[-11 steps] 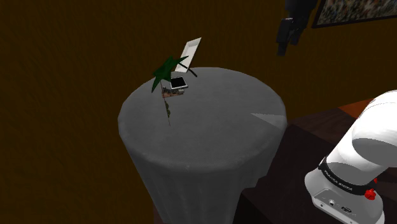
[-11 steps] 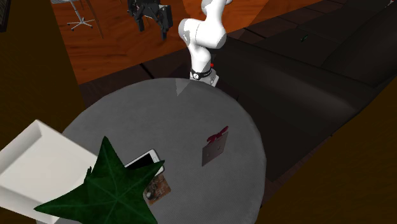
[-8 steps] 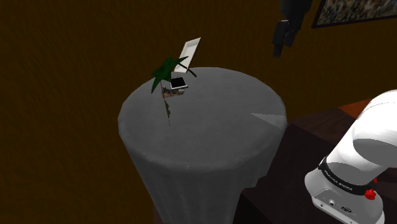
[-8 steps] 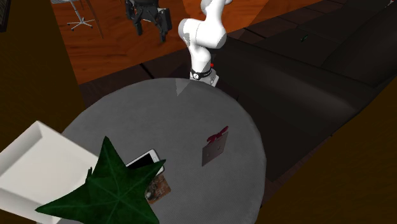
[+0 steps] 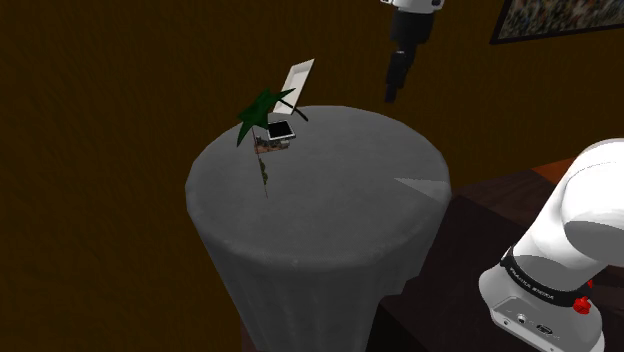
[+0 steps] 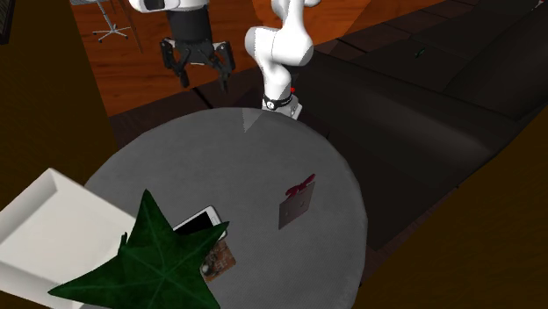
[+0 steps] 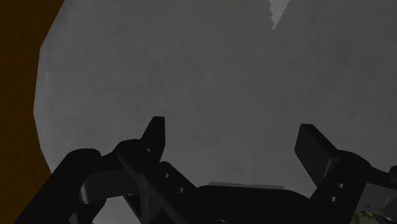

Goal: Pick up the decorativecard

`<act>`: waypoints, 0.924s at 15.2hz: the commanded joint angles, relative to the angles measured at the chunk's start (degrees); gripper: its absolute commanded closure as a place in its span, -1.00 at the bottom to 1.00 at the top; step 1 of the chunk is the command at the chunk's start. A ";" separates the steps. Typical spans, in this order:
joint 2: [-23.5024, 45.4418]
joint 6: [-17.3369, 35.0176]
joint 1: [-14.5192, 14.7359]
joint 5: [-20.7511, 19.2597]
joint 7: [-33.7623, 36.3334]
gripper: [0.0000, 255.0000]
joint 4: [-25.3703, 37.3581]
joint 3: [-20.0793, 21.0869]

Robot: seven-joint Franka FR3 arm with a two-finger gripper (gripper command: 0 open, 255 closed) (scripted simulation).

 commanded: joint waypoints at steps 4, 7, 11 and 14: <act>8.42 6.97 4.73 4.53 -9.36 -1.00 2.90 -1.89; 13.19 9.93 7.54 7.82 -15.11 -1.00 5.24 -2.61; 19.31 12.69 11.03 12.66 -23.03 -1.00 8.95 -3.08; 23.64 13.90 13.32 16.45 -28.99 -1.00 12.09 -2.99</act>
